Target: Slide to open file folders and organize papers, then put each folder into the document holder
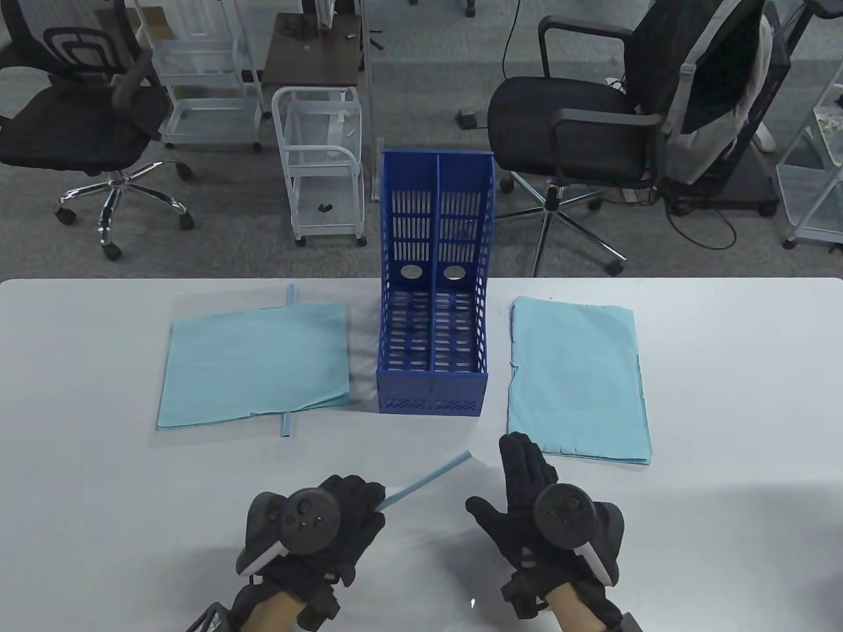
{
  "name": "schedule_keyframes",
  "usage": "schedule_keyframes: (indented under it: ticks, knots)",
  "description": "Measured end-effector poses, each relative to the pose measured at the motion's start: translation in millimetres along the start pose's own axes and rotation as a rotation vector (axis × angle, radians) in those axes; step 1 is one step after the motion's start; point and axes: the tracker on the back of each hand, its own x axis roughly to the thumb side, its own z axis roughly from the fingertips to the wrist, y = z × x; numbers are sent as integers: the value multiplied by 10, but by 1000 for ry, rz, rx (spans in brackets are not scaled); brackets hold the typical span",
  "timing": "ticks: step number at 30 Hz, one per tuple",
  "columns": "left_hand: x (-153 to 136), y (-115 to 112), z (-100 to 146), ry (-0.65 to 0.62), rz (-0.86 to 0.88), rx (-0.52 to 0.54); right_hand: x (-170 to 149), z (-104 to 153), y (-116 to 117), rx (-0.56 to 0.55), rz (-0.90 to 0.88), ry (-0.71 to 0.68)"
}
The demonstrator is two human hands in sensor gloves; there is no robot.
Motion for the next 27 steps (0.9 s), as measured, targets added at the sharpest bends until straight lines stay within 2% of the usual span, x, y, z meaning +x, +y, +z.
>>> schedule_keyframes:
  ticks: [3, 6, 10, 14, 18, 20, 22, 27]
  knots:
    - [67, 0, 50, -75, -24, 33, -44, -14, -33, 4, -198, -15]
    - [58, -12, 78, -82, -8, 36, -37, -15, -19, 36, -317, -43]
    - [6, -23, 99, -22, -11, -3, 64, 24, 27, 25, -318, -79]
    - [2, -25, 114, -42, 95, 53, 175, 60, 128, 30, -287, -108]
    - [-50, -23, 127, 10, 147, 56, 221, 70, 176, 21, -245, -108]
    - [-79, 9, 149, 42, 179, 21, 212, 65, 166, 17, -253, -95]
    - [-112, 54, 188, 68, 166, 32, 186, 58, 141, 10, -292, -81]
    - [-243, 186, 234, 140, 121, -57, 54, 16, -11, -33, -359, -36]
